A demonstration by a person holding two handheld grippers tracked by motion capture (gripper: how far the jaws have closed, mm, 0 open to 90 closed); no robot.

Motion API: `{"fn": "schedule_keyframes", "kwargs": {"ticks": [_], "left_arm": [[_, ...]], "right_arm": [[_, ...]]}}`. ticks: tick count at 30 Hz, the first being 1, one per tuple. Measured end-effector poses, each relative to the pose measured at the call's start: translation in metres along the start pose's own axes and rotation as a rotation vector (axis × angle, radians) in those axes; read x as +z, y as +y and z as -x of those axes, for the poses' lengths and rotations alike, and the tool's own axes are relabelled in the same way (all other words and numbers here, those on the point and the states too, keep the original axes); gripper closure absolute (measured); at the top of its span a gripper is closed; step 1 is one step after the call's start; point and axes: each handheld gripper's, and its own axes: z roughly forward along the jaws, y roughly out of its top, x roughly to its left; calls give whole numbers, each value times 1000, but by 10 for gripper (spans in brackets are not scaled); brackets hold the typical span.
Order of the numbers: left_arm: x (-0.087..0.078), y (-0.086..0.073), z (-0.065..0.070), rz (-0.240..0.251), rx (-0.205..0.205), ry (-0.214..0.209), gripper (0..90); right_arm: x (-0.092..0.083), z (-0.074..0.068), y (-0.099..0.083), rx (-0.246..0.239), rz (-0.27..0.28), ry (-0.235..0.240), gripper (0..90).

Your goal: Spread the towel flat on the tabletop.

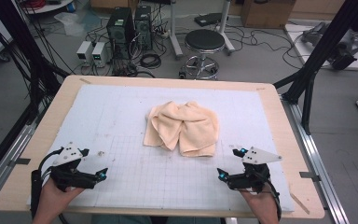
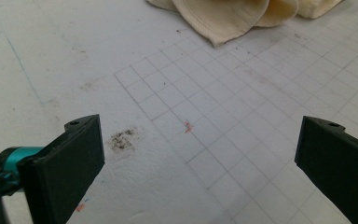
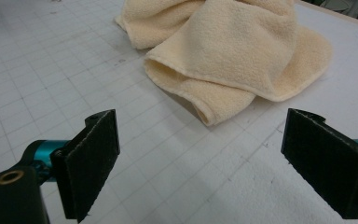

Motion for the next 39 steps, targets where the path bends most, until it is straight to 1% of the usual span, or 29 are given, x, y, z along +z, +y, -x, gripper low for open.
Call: {"fn": "schedule_keyframes", "kwargs": {"ticks": [2, 7, 11, 13, 15, 20, 23, 30, 31, 32, 35, 36, 39], "left_arm": [[3, 0, 0, -4, 3, 1, 18], [2, -1, -1, -13, 12, 8, 18], [2, -1, -2, -7, 6, 7, 18], [2, -2, -2, -7, 3, 4, 18], [1, -3, -2, -7, 4, 2, 18], [-2, -4, -2, -3, 2, 9, 18], [-2, -4, -2, -6, 3, 8, 18], [-1, -4, -2, -1, 8, 17, 18], [-1, -4, -2, 0, 9, 17, 18], [-1, -4, -2, 0, 8, 16, 18], [-1, -5, -2, -7, 5, 16, 18], [0, -5, -2, -9, 5, 15, 18], [0, -4, -2, -11, 6, 20, 18]], "right_arm": [[0, 2, -1, 7, 6, 0, 107], [1, 4, -4, 14, -1, -1, 107], [-1, 5, -6, 23, -6, -3, 107], [-3, 5, -6, 19, -3, -8, 107], [-4, 5, -6, 25, 2, -10, 107], [-5, 4, -5, 17, 8, -16, 107], [-3, 3, -4, 12, 6, -4, 107], [-3, 2, -4, 2, -6, -3, 107], [-2, 2, -4, -5, -4, -2, 107], [-2, 2, -3, 1, -7, -1, 107], [-2, 2, 0, -4, -15, 0, 107], [-2, 3, 0, 4, -17, 1, 107], [-1, 5, 5, -1, -14, -2, 108]]}}
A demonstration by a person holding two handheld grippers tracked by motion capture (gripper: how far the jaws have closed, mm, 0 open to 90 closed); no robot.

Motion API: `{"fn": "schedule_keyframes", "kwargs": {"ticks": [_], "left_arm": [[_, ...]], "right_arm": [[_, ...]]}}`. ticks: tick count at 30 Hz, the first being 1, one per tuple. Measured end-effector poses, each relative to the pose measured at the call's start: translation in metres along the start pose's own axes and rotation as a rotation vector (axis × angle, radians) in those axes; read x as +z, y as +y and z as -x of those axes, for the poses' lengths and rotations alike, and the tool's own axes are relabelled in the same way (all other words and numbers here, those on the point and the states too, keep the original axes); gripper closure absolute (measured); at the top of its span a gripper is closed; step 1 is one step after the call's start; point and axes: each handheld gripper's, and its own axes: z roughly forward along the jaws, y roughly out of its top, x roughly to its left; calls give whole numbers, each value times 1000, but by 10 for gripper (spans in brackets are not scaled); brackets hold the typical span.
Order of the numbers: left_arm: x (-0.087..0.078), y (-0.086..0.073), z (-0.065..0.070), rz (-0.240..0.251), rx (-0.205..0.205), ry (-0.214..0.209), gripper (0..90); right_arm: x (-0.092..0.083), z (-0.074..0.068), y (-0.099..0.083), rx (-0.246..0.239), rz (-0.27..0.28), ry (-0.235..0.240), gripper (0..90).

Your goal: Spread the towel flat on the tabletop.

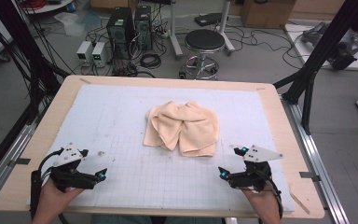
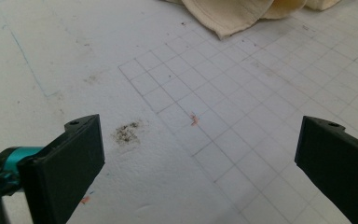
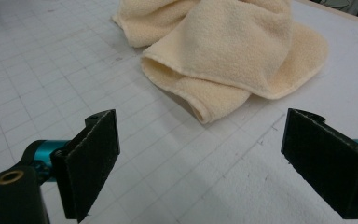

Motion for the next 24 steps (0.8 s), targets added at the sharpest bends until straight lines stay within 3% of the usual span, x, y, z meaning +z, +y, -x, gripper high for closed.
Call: {"fn": "schedule_keyframes", "kwargs": {"ticks": [4, 15, 24], "left_arm": [[0, 2, 1, 10, -10, 17, 18], [1, 3, 1, 9, -9, 3, 18], [2, 3, -1, 10, -20, 5, 18]], "right_arm": [[2, 2, 6, 4, -9, 1, 108], [19, 7, 27, -1, -34, 48, 108], [38, 10, 55, -2, -49, 77, 113]]}}
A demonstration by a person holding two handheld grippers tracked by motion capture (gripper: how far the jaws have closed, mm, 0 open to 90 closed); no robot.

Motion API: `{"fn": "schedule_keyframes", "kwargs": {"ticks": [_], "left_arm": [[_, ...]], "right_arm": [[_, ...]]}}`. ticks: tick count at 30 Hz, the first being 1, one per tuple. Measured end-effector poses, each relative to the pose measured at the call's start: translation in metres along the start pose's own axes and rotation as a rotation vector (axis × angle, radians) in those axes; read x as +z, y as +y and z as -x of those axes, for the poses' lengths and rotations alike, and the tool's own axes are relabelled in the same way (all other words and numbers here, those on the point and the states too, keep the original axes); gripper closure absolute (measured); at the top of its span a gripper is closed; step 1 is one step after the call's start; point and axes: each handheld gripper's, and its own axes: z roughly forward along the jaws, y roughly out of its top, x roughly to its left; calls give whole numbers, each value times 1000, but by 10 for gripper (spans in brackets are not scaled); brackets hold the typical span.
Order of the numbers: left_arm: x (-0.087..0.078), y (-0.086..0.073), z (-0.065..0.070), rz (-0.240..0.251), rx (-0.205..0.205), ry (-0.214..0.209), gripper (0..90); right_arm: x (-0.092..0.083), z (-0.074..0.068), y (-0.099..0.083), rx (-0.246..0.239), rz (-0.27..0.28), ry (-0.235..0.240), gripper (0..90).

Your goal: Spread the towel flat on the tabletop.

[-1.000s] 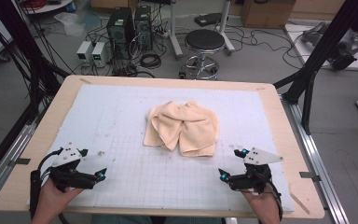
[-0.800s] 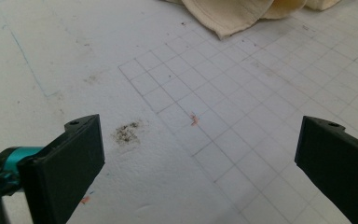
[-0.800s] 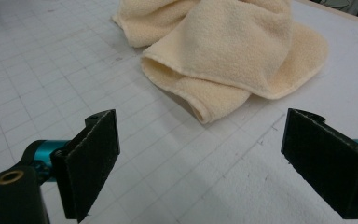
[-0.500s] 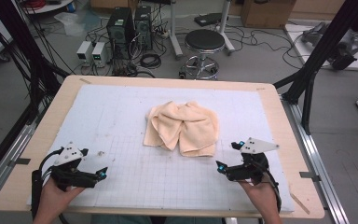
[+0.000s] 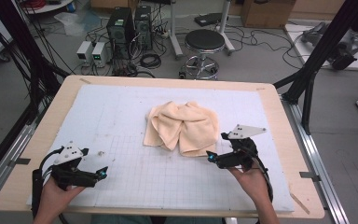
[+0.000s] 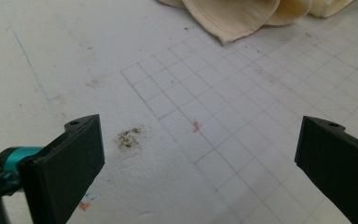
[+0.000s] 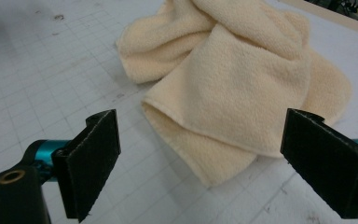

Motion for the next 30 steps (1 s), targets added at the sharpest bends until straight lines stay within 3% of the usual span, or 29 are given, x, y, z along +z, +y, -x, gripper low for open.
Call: {"fn": "schedule_keyframes", "kwargs": {"ticks": [11, 22, 30], "left_arm": [[-1, 1, -1, 4, -5, 5, 18], [0, 1, -1, 1, -11, 4, 18], [0, 2, -1, -5, -6, -1, 18]], "right_arm": [[32, -5, 22, -46, -44, 33, 197], [57, -8, 26, -86, -109, 68, 355], [78, -11, 26, -85, -154, 93, 426]]}}
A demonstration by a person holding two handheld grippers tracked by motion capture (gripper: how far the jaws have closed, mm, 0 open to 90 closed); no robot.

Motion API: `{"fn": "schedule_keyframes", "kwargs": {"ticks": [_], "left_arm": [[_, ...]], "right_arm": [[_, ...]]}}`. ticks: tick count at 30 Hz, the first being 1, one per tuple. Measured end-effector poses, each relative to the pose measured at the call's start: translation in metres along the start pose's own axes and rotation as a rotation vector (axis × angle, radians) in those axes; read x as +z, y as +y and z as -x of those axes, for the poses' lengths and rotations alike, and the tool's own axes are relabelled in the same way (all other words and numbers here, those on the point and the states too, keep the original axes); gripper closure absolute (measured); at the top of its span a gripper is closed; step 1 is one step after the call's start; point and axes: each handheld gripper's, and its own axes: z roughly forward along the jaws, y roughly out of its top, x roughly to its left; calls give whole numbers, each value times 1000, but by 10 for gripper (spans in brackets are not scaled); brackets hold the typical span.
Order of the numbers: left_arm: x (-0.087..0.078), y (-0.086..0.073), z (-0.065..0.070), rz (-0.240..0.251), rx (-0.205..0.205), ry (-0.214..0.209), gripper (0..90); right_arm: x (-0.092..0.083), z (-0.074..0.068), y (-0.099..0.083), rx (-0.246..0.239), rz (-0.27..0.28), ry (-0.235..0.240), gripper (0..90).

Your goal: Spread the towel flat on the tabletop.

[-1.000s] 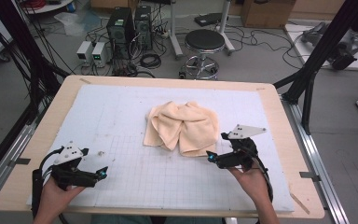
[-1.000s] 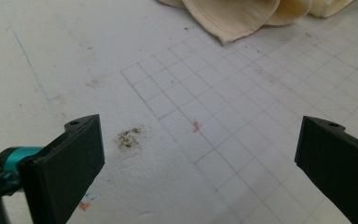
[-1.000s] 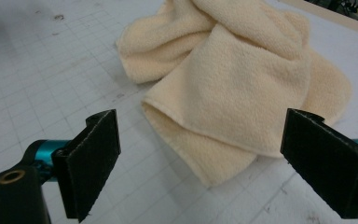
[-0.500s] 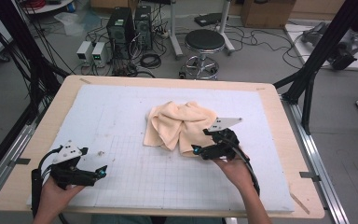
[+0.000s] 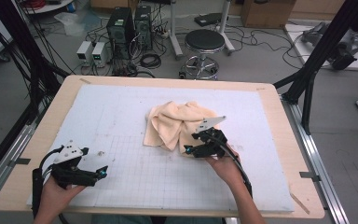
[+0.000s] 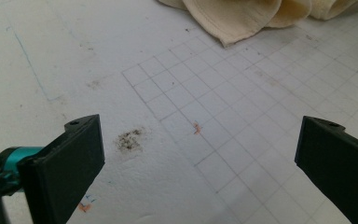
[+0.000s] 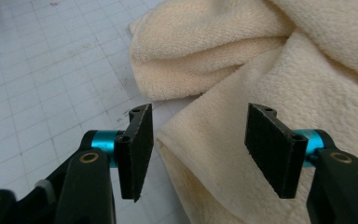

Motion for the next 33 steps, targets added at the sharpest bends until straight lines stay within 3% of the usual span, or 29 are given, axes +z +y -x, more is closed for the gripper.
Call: {"fn": "schedule_keyframes", "kwargs": {"ticks": [4, 8, 10, 11, 15, 16, 17, 18, 19, 25, 30, 33], "left_arm": [[0, 0, 0, -1, -1, 1, 18], [-1, 1, 1, 9, -2, -3, 18], [0, 2, 1, 11, -1, -8, 18], [0, 2, 1, 6, 7, -7, 18], [1, 3, 3, 6, 7, -12, 18], [2, 4, 3, 5, 7, -17, 18], [3, 5, 4, 6, 9, -20, 43], [3, 6, 5, 10, 5, -19, 43], [4, 7, 6, 11, 13, -26, 68], [9, 16, 17, 29, 34, -75, 126], [18, 26, 27, 34, 29, -130, 142], [26, 34, 34, 19, 51, -157, 155]], "right_arm": [[9, -2, 1, 0, -11, 12, 447], [20, -6, 1, -20, -61, -1, 499], [28, -7, 0, -37, -99, -15, 564], [28, -7, 0, -37, -99, -15, 564], [37, -5, -3, -43, -128, -31, 719], [37, -5, -3, -43, -128, -31, 719], [39, -3, -5, -48, -133, -35, 784], [39, -3, -5, -48, -133, -35, 784], [37, -2, -6, -49, -126, -35, 845], [25, 0, -6, -53, -101, -18, 860], [1, 1, -6, -62, -48, -25, 860], [-18, 3, -6, -67, -16, -41, 860]]}}
